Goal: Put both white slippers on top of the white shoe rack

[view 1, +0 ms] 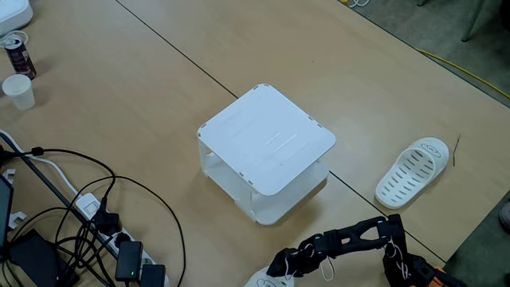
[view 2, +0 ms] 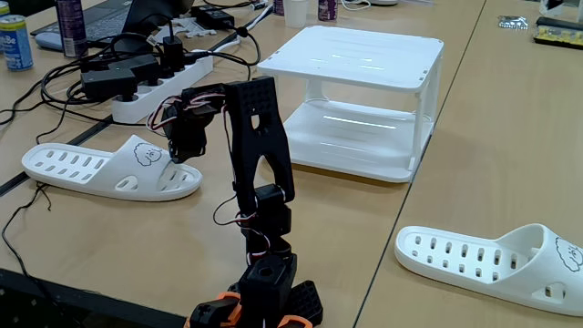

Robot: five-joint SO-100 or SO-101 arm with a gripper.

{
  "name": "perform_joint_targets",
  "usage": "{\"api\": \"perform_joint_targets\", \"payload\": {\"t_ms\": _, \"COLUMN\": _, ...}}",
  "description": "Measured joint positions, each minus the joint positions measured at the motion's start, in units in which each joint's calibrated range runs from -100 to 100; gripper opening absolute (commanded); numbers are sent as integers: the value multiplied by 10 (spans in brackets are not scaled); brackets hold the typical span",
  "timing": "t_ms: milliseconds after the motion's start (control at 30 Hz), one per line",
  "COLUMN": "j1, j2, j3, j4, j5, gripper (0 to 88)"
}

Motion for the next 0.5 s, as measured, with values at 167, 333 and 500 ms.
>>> {"api": "perform_joint_targets", "payload": {"t_ms": 167, "j1": -1, "j2": 0, "j3": 0, "j4": 0, "j5": 0, "gripper": 114}}
{"api": "perform_joint_targets", "payload": {"t_ms": 333, "j1": -6, "j2": 0, "j3": 0, "j4": 0, "j5": 0, "gripper": 169}}
{"api": "perform_joint_targets", "payload": {"t_ms": 500, "j1": -13, "j2": 0, "j3": -7, "j4": 0, "j5": 0, "gripper": 169}}
